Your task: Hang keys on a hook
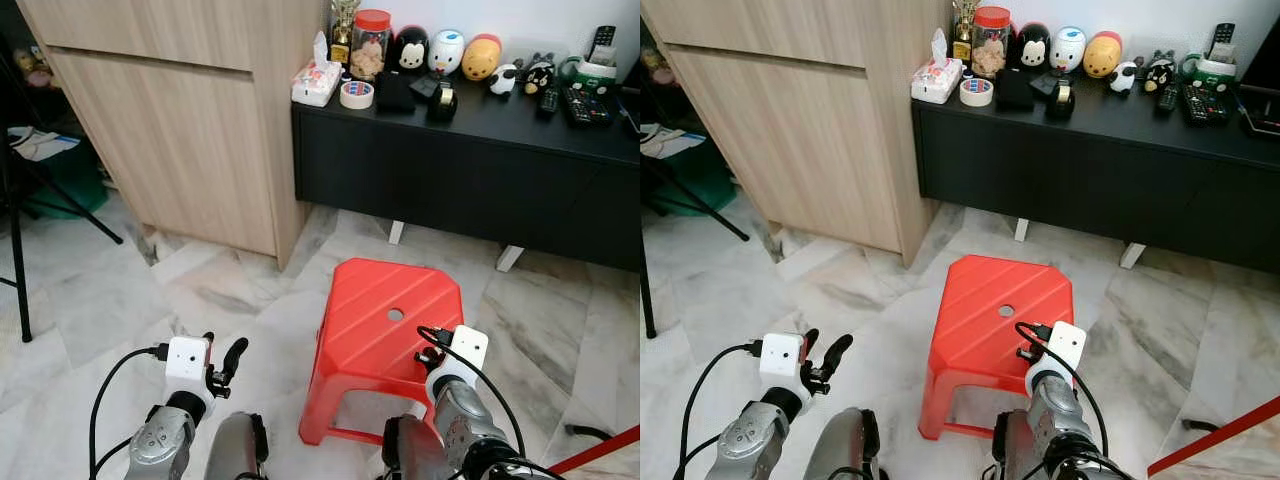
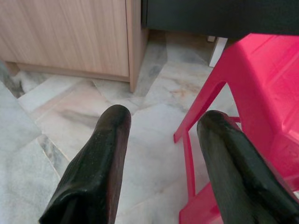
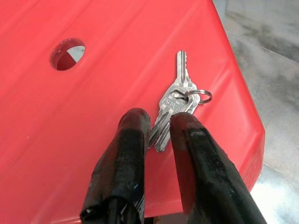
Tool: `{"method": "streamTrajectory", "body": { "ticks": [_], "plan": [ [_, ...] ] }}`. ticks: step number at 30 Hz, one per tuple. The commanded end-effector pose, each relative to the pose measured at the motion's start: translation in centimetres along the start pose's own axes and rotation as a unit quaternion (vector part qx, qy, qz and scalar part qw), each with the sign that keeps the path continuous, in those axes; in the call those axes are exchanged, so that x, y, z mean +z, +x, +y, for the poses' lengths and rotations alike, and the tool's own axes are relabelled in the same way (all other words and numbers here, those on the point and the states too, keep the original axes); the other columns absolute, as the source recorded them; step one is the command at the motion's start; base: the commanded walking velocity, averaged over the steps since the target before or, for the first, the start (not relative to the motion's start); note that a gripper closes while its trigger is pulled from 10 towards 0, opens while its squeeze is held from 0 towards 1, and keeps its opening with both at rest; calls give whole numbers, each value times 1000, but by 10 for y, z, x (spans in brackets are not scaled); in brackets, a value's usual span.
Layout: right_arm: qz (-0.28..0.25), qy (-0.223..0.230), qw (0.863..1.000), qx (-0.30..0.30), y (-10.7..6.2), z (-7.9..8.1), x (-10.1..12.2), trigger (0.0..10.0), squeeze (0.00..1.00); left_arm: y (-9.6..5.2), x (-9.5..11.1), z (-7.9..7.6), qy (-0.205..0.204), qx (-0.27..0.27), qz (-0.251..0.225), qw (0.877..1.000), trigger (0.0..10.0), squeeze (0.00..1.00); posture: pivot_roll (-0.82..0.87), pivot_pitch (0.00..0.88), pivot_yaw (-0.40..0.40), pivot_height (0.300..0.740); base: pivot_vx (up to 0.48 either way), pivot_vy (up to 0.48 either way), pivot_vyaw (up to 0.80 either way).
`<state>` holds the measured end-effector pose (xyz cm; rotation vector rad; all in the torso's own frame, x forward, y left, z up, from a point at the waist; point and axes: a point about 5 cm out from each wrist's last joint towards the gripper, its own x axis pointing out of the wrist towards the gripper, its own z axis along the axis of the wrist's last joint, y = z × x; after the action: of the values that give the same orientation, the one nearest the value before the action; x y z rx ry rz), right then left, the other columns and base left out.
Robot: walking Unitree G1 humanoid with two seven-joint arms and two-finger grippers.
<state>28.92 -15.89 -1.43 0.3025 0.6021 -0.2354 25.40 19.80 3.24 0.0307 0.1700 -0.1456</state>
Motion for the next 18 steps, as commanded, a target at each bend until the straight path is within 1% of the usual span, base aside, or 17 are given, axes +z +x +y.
{"method": "streamTrajectory", "body": {
  "ticks": [1, 6, 9, 11, 16, 18],
  "plan": [
    [23, 4, 1000, -5, -1, -7, -10, 10000, 0, -2, 0, -2, 9, -3, 5, 1000, 10000, 0, 106, 128, -16, 587, 0, 0, 0],
    [29, 3, 1000, -7, -2, -10, -13, 10000, 0, -3, 0, -1, 9, -1, 7, 1000, 10000, 0, 111, 132, -16, 587, 0, 0, 0],
    [45, 7, 999, 0, -4, -10, -20, 10000, 0, -5, 0, 0, 11, 0, 8, 1000, 10000, 0, 117, 140, -13, 587, 0, 0, 0],
    [46, 7, 999, 1, -4, -9, -20, 10000, 0, -5, 1, 0, 11, 0, 8, 1000, 10000, 0, 117, 140, -13, 587, 0, 0, 0],
    [40, -34, 998, 39, -4, 0, -21, 10000, 0, -8, 0, 2, 13, 1, 11, 1000, 10000, 0, 120, 149, -12, 587, 0, 0, 0],
    [41, -41, 997, 43, -5, 1, -22, 10000, 0, -9, 0, 2, 12, 1, 12, 1000, 10000, 0, 121, 150, -12, 587, 0, 0, 0]
  ]
}}
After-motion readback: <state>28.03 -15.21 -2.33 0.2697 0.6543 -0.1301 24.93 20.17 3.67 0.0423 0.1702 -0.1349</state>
